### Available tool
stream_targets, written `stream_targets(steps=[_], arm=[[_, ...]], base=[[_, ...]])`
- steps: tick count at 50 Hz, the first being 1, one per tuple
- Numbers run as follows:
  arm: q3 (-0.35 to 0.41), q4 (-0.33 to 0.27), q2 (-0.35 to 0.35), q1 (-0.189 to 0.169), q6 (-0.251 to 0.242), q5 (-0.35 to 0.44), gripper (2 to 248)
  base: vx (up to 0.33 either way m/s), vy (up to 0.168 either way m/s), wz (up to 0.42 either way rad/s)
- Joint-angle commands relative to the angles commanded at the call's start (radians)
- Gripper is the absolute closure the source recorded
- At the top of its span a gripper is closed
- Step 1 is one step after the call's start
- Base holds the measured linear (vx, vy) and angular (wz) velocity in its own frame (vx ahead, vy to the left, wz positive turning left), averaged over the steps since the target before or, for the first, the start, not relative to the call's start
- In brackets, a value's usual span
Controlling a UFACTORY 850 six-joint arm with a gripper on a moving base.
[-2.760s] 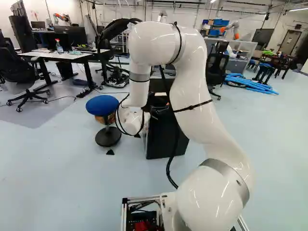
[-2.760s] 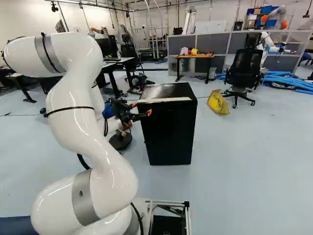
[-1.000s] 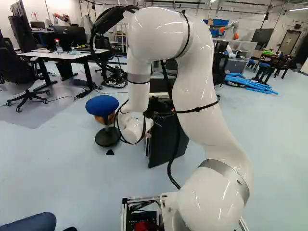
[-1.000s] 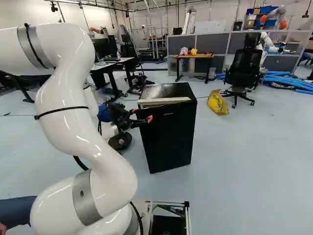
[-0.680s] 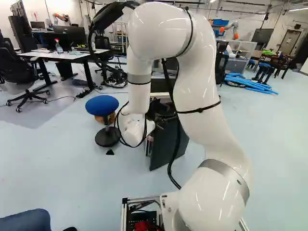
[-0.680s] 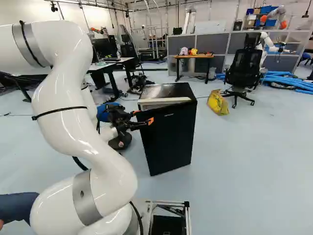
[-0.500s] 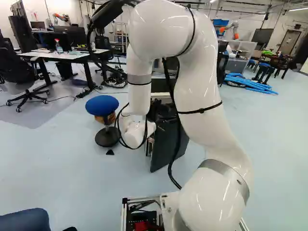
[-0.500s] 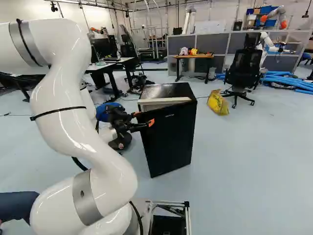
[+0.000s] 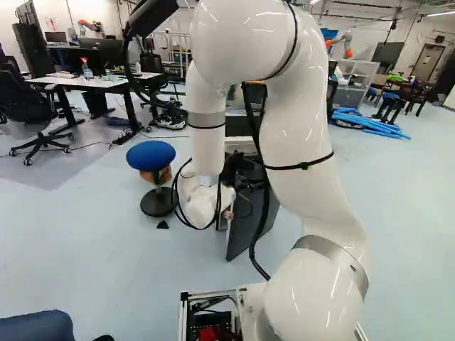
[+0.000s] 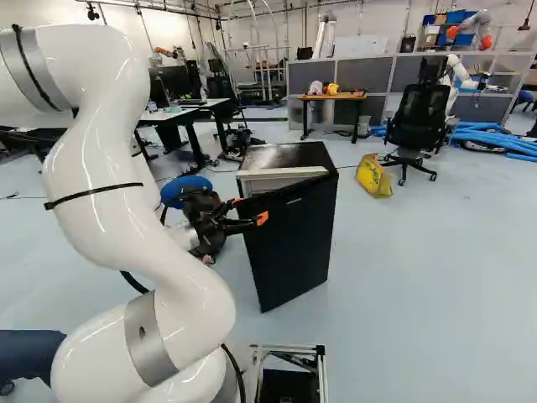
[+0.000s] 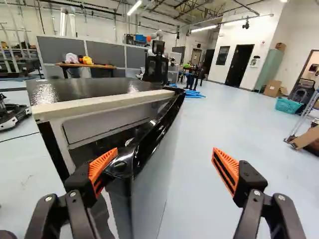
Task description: Grab a drink from the fridge
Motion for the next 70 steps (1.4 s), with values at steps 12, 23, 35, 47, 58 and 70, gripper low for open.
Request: stream_targets(steps=[12, 23, 35, 47, 58, 70], arm=[[0.049, 0.050, 0.019, 0.026, 0.000, 0.000, 3], [0.096, 0.100, 0.035, 0.054, 0.000, 0.000, 3], [0.150, 0.158, 0.048, 0.090, 0.000, 0.000, 3], [0.191, 0.217, 0.053, 0.111, 0.000, 0.000, 3], [0.217, 0.271, 0.053, 0.112, 0.000, 0.000, 3], [0.232, 0.325, 0.050, 0.094, 0.000, -0.015, 3]], base=[[0.000, 0.000, 0.000], [0.000, 0.000, 0.000], [0.000, 0.000, 0.000], [0.000, 0.000, 0.000], [0.000, 0.000, 0.000], [0.000, 0.000, 0.000]])
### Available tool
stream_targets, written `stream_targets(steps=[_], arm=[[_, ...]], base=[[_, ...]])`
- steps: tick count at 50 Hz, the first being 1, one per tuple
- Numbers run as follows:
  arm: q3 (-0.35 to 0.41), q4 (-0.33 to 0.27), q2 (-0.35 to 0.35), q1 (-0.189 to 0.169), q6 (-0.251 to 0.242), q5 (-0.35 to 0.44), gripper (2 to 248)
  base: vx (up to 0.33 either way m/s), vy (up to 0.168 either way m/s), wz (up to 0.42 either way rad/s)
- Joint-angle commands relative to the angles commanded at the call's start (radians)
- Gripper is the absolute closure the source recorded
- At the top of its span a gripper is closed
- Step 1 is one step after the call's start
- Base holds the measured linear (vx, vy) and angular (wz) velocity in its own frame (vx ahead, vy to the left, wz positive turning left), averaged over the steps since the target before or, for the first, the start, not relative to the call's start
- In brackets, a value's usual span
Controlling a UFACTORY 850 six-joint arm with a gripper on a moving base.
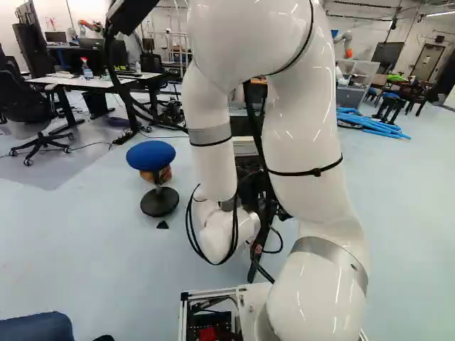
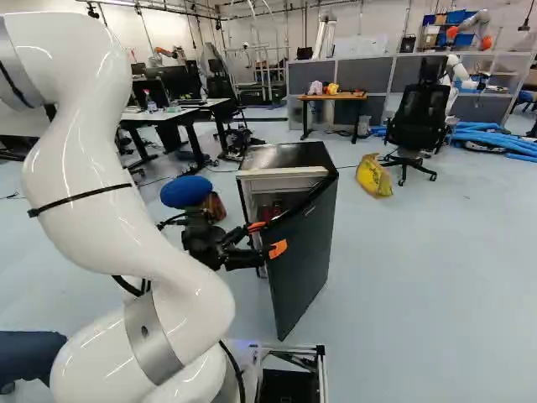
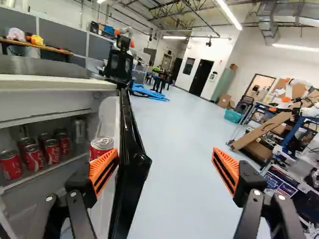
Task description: Grab a drink from the fridge
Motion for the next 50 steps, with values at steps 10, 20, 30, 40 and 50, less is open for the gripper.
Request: stream_targets(steps=[10, 20, 30, 40, 50], arm=[[-0.001, 0.042, 0.000, -0.032, 0.000, -0.034, 3], [-0.011, 0.083, 0.005, -0.077, 0.000, -0.074, 3], [-0.027, 0.125, 0.014, -0.134, 0.000, -0.088, 3], [-0.046, 0.167, 0.025, -0.196, 0.000, -0.082, 3], [-0.068, 0.196, 0.037, -0.262, 0.000, -0.071, 3]], base=[[0.000, 0.000, 0.000], [0.000, 0.000, 0.000], [0.000, 0.000, 0.000], [0.000, 0.000, 0.000], [0.000, 0.000, 0.000]])
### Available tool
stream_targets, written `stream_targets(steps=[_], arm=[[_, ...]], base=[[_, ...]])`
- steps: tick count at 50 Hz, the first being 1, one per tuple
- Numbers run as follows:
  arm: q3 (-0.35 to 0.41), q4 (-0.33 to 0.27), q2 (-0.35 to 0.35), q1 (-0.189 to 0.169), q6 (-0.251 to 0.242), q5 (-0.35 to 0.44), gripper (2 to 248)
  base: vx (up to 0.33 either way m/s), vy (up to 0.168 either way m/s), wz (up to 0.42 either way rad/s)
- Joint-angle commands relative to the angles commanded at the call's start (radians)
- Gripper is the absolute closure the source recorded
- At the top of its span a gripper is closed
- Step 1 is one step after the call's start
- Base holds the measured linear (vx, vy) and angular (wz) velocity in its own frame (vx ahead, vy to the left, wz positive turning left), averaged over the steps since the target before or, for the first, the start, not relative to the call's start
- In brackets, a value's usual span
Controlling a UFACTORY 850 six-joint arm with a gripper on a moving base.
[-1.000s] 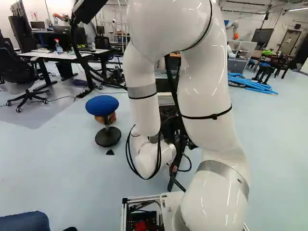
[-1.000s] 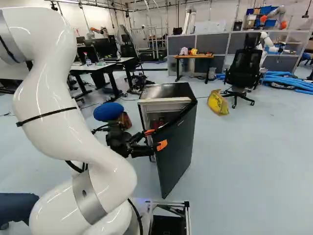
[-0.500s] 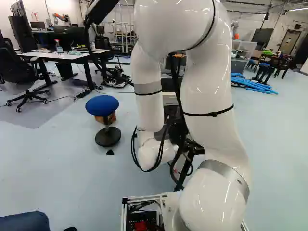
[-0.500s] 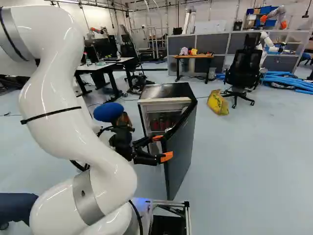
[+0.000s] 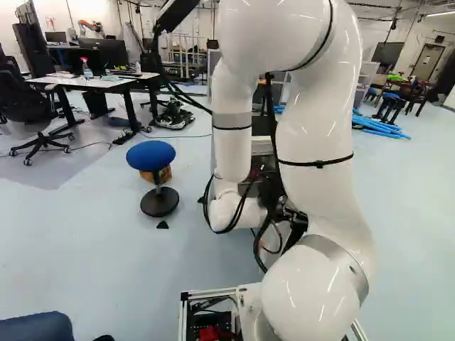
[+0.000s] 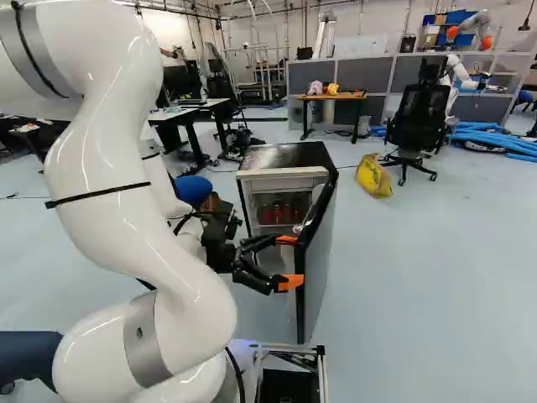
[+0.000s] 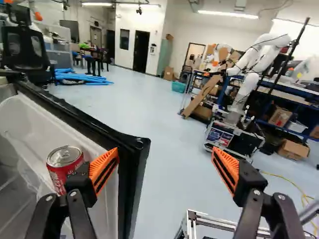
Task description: Grab a drink from the fridge
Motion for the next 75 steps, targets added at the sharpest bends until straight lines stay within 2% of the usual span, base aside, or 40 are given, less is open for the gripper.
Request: stream_targets(steps=[35, 56, 75], arm=[[-0.125, 0.000, 0.022, -0.259, 0.000, 0.000, 3], [-0.221, 0.000, 0.010, -0.422, 0.000, -0.001, 3], [-0.309, 0.000, -0.013, -0.552, 0.000, -0.031, 3]], base=[[0.000, 0.000, 0.000], [0.000, 0.000, 0.000], [0.000, 0.000, 0.000]])
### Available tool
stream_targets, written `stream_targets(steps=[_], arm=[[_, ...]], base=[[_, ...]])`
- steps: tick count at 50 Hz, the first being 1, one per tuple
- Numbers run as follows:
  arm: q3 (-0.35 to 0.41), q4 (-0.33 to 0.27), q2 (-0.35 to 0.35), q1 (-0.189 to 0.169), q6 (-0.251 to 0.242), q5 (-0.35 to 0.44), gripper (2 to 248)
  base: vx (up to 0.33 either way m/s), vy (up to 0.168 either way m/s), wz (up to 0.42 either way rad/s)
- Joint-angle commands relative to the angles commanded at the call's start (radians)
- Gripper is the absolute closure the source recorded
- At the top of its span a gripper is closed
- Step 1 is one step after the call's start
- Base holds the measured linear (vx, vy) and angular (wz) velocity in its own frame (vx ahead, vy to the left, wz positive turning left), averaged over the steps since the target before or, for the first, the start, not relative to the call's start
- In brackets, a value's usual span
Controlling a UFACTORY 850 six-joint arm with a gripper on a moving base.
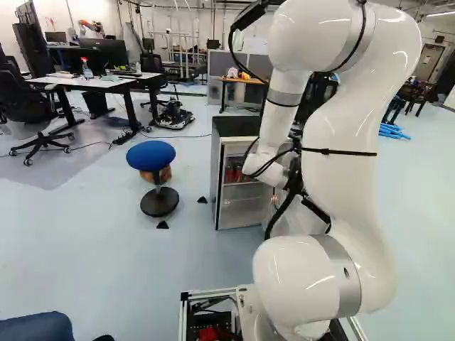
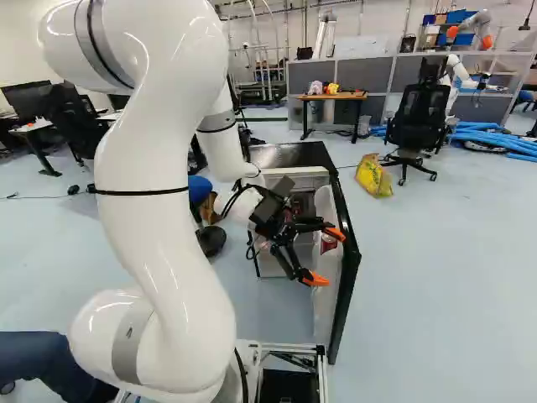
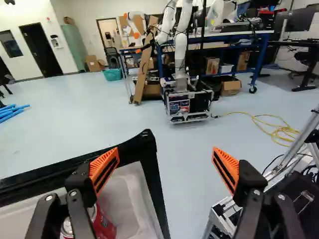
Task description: Grab a drink from the fridge
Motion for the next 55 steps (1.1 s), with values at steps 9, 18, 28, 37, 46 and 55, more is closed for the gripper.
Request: stream_targets(steps=[9, 18, 28, 37, 46, 55], arm=[[-0.041, 0.000, -0.013, -0.055, 0.000, -0.026, 3], [-0.081, 0.000, -0.027, -0.106, 0.000, -0.047, 3], [-0.126, 0.000, -0.043, -0.160, 0.000, -0.047, 3], [-0.166, -0.007, -0.059, -0.204, 0.000, -0.047, 3], [-0.206, -0.026, -0.076, -0.246, 0.000, -0.047, 3], [-0.246, -0.048, -0.093, -0.285, 0.000, -0.047, 3]], base=[[0.000, 0.000, 0.000], [0.000, 0.000, 0.000], [0.000, 0.000, 0.000], [0.000, 0.000, 0.000], [0.000, 0.000, 0.000], [0.000, 0.000, 0.000]])
